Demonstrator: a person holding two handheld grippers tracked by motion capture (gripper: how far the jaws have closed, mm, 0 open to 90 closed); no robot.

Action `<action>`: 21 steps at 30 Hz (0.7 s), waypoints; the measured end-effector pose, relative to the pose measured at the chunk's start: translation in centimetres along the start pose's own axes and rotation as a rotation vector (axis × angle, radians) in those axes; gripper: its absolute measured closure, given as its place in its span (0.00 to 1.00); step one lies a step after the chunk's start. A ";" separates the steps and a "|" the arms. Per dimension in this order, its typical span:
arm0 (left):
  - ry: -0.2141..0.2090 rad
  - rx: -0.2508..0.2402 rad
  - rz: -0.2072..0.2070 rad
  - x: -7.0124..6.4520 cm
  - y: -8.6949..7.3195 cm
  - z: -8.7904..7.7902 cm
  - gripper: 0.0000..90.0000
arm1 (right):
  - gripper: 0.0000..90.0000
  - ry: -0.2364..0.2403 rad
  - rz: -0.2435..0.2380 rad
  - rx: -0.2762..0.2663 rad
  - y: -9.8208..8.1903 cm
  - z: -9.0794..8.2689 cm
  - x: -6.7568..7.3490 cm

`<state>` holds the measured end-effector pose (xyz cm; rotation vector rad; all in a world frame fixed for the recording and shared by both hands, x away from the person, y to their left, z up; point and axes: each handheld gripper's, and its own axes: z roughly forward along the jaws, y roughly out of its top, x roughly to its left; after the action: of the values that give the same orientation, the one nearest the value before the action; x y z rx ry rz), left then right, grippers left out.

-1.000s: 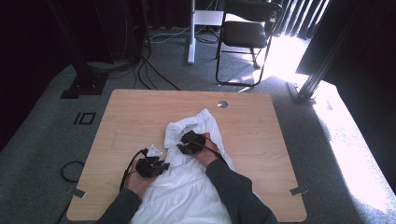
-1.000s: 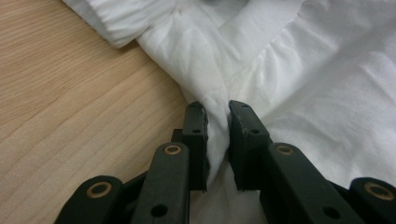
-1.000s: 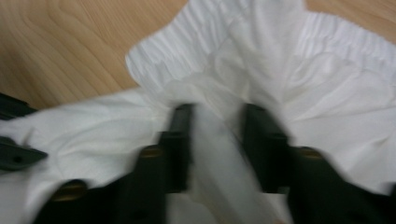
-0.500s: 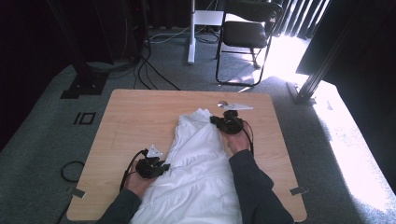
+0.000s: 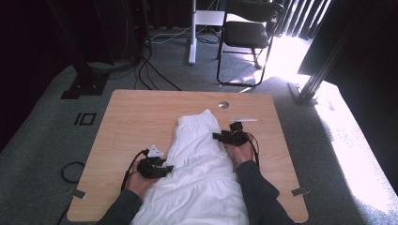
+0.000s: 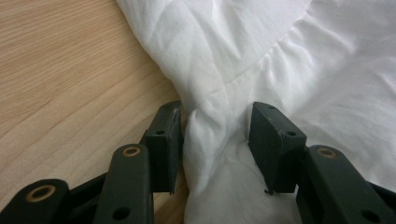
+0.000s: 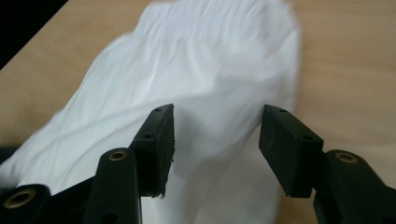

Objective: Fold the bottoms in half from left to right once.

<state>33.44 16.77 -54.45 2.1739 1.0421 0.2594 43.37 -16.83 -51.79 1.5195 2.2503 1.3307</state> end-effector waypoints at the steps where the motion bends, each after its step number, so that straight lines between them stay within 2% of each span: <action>1: 0.000 -0.001 0.000 0.0 0.0 0.0 0.61 | 0.50 0.034 -0.002 0.029 -0.3 0.3 0.2; 2: -0.001 0.003 -0.001 0.1 0.0 0.0 0.61 | 0.56 0.068 -0.022 0.083 -0.5 0.7 0.4; 3: -0.002 0.004 0.000 0.1 0.1 0.0 0.61 | 0.70 0.065 -0.074 0.145 -0.5 1.0 0.7; 4: -0.001 0.005 0.000 0.1 0.1 0.0 0.61 | 0.79 0.003 -0.149 0.172 -0.5 1.1 1.2; 5: 0.001 0.005 0.001 0.1 0.1 0.0 0.61 | 0.90 -0.044 -0.191 0.173 -0.3 0.9 1.3; 6: 0.002 0.004 0.003 0.1 0.1 0.0 0.61 | 0.96 -0.046 -0.186 0.158 0.0 0.6 1.2; 7: 0.003 0.003 0.003 0.1 0.1 0.0 0.62 | 0.97 -0.049 -0.163 0.142 0.4 0.2 0.8; 9: -0.001 -0.003 -0.009 0.2 0.1 0.1 0.62 | 0.98 -0.097 -0.133 0.130 0.9 -0.4 0.2; 12: -0.016 -0.001 -0.029 0.5 0.2 0.0 0.58 | 0.96 -0.151 -0.153 0.187 0.5 0.1 -0.3; 14: -0.018 -0.030 -0.044 0.8 0.6 -0.3 0.55 | 0.94 -0.168 -0.143 0.212 -0.1 0.7 -0.6; 18: -0.016 -0.115 -0.069 1.9 3.0 -1.7 0.50 | 0.93 -0.189 -0.130 0.226 -0.9 1.6 -1.0; 21: 0.018 -0.139 -0.079 2.8 6.0 -0.9 0.47 | 0.93 -0.189 -0.126 0.217 -0.9 1.6 -1.0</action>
<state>38.48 16.75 -50.08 2.0046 1.0853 0.3066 44.07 -16.75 -53.77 1.4669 2.3834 0.8944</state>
